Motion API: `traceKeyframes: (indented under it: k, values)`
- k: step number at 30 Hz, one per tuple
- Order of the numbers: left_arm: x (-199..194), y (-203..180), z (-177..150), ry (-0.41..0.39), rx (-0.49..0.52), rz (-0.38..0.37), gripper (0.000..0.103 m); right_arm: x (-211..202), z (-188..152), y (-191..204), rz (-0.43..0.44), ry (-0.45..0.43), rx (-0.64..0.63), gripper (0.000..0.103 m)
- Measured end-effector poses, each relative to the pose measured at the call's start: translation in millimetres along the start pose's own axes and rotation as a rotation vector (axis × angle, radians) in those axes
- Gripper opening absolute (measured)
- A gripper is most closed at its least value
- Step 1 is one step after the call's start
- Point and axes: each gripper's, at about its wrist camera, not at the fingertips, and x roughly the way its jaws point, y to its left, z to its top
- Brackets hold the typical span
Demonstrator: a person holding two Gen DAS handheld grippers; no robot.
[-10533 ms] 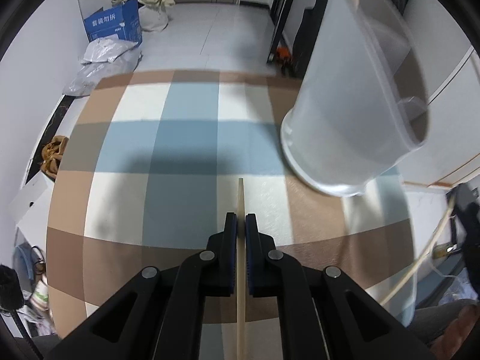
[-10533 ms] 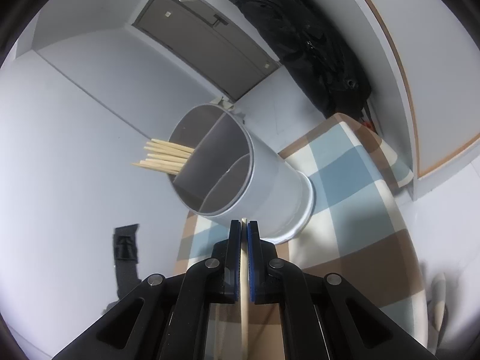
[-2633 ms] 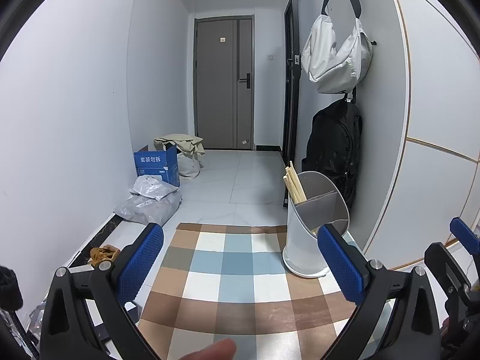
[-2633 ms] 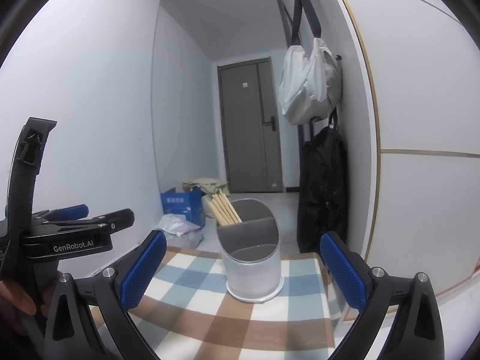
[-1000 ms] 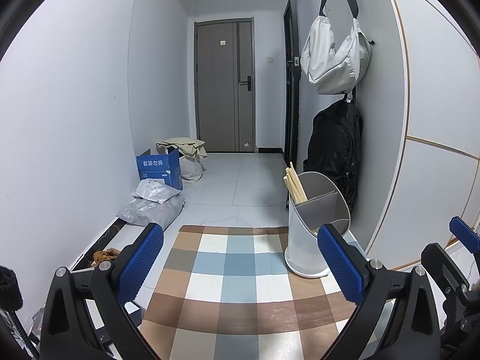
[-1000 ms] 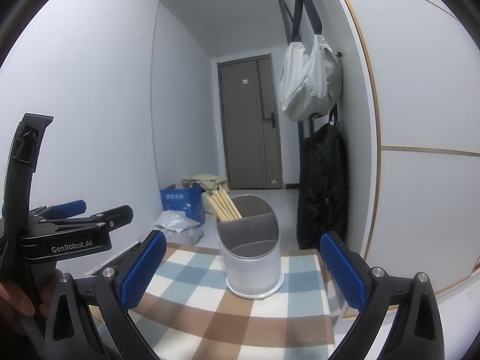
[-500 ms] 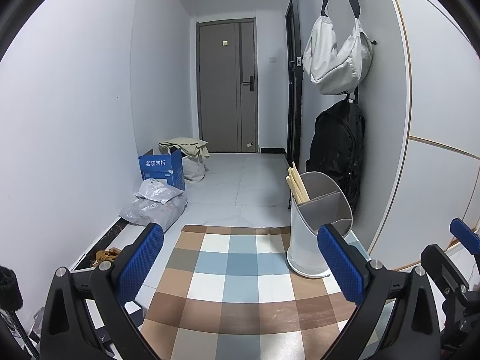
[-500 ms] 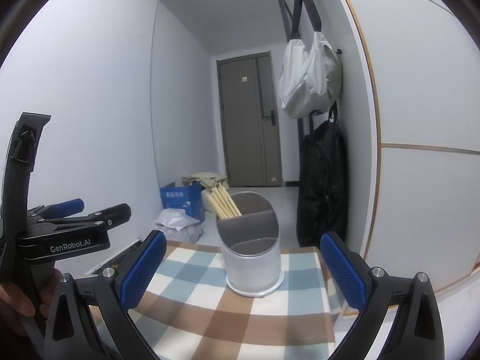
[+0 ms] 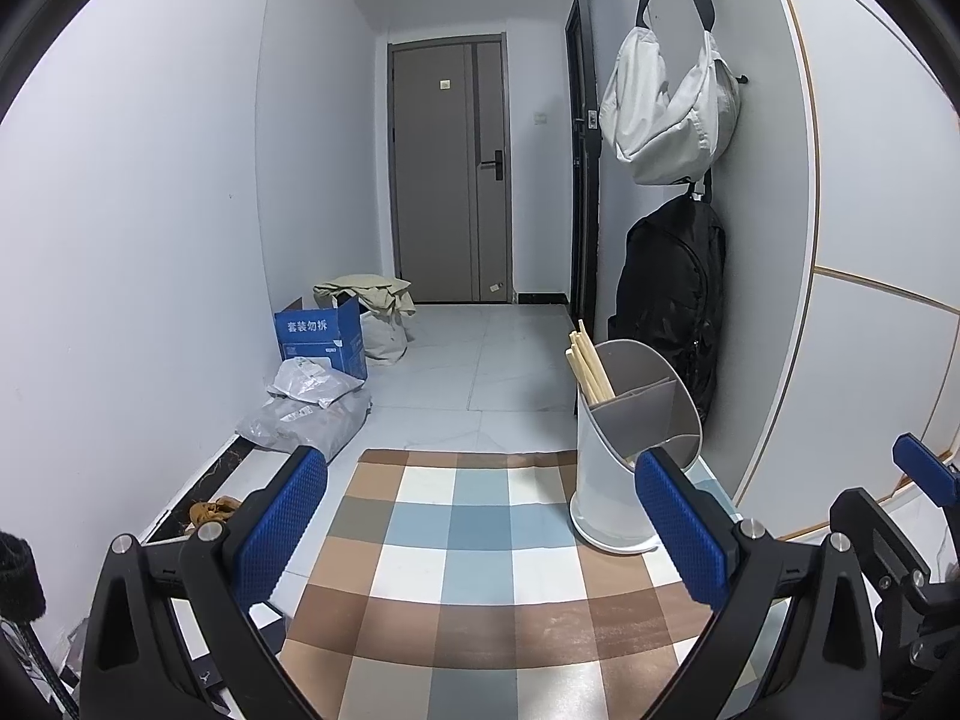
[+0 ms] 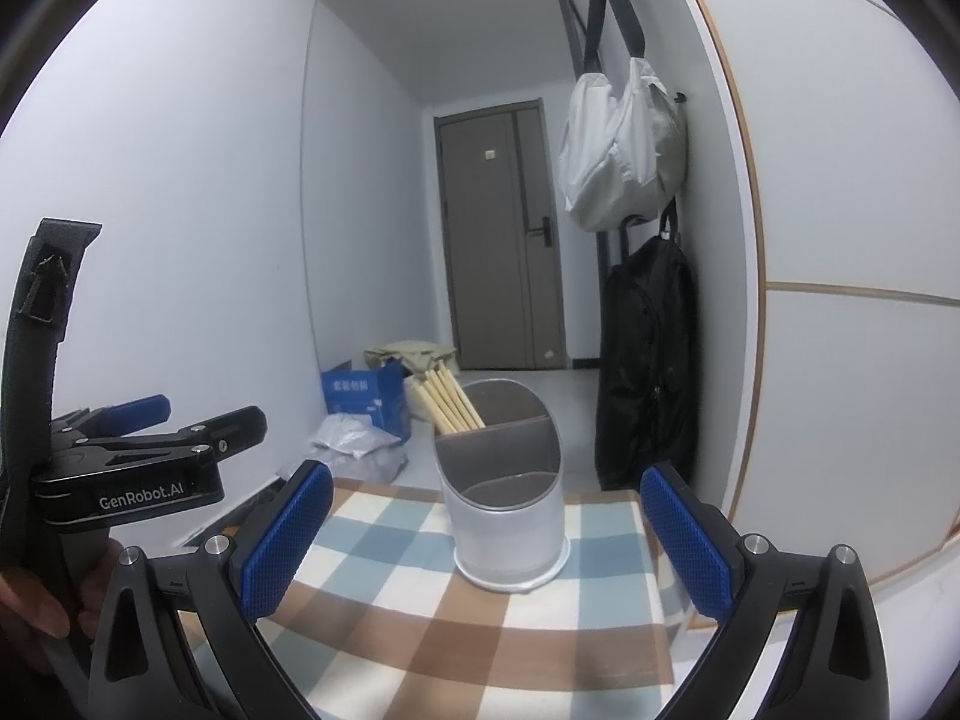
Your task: Organize utensils
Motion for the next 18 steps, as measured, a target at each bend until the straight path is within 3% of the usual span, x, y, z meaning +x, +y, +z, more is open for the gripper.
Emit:
traceKeyframes:
  k: [18]
  values:
    - [1.7, -0.4, -0.7, -0.004, -0.007, 0.007, 0.100, 1.2, -1.4, -2.5, -0.007, 0.004, 0.009, 0.103]
